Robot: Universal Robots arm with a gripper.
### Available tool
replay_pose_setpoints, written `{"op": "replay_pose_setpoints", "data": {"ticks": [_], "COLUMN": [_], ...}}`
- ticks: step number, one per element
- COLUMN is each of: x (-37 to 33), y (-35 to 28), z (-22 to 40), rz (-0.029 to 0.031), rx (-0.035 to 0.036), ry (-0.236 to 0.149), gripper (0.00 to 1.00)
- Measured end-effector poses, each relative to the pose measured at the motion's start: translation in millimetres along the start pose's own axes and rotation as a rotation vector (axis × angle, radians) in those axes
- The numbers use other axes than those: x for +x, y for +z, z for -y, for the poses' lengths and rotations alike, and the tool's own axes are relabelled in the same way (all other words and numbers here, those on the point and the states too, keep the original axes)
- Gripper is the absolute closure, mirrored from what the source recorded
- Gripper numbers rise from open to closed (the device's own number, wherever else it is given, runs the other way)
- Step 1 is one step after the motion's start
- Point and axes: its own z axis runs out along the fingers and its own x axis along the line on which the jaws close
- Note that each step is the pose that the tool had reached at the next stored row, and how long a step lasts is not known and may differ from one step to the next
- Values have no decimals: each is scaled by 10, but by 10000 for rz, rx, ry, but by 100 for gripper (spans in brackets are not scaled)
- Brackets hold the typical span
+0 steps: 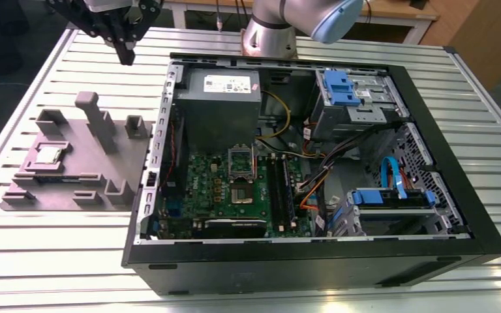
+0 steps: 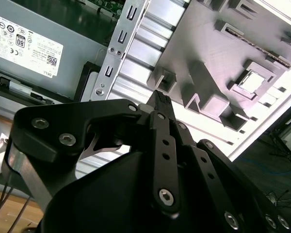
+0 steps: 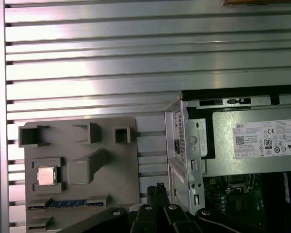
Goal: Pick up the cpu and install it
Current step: 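Reach for the cpu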
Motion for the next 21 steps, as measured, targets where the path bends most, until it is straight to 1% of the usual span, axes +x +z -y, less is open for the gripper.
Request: {"op": "replay_pose_setpoints", "data": {"ticks": [2,21], "x": [17,59], "y": [0,-2], "z": [1,4], "rz": [0,0], "rx": [0,0], "ry": [0,0], "gripper": [90,90]}}
